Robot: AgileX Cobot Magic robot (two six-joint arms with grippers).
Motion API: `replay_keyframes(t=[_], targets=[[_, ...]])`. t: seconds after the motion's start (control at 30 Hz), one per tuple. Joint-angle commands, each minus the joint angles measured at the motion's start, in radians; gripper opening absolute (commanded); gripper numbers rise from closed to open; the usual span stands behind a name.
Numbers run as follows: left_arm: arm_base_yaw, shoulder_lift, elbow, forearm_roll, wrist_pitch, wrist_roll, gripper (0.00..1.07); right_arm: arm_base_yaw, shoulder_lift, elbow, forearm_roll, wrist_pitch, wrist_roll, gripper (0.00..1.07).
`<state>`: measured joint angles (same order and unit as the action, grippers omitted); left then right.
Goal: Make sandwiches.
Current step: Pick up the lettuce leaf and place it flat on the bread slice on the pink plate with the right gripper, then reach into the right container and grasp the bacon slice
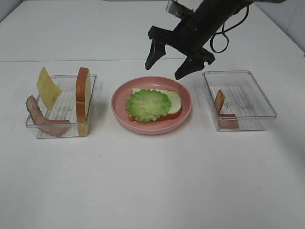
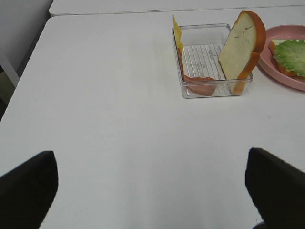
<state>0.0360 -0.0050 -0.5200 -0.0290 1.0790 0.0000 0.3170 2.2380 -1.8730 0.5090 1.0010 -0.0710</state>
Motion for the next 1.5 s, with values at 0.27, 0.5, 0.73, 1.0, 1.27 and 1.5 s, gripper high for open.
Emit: replay_keyframes(t=[0.27, 0.5, 0.73, 1.0, 1.27, 1.5], targets=[[-0.007, -0.021, 0.002, 0.004, -0.004, -0.008, 1.02, -0.004, -0.138, -0.002, -0.428, 0.190, 0.235, 0.83], [-0.007, -0.021, 0.002, 0.004, -0.004, -0.008, 1.02, -0.004, -0.126, 0.009, -0.548, 0.329, 0.257, 0.82], [-0.007, -0.021, 0.002, 0.004, -0.004, -0.008, 1.02, -0.007, -0.118, 0.092, -0.548, 0.303, 0.282, 0.82], [-0.007, -0.021, 0.002, 0.004, -0.004, -0.008, 1.02, -0.041, -0.116, 0.193, -0.495, 0.222, 0.291, 0.79], [-0.007, -0.021, 0.002, 0.004, -0.004, -0.008, 1.02, -0.064, -0.086, 0.209, -0.432, 0.145, 0.276, 0.79], [-0.007, -0.021, 0.002, 0.004, -0.004, -0.008, 1.02, -0.064, -0.061, 0.209, -0.423, 0.130, 0.273, 0.78]])
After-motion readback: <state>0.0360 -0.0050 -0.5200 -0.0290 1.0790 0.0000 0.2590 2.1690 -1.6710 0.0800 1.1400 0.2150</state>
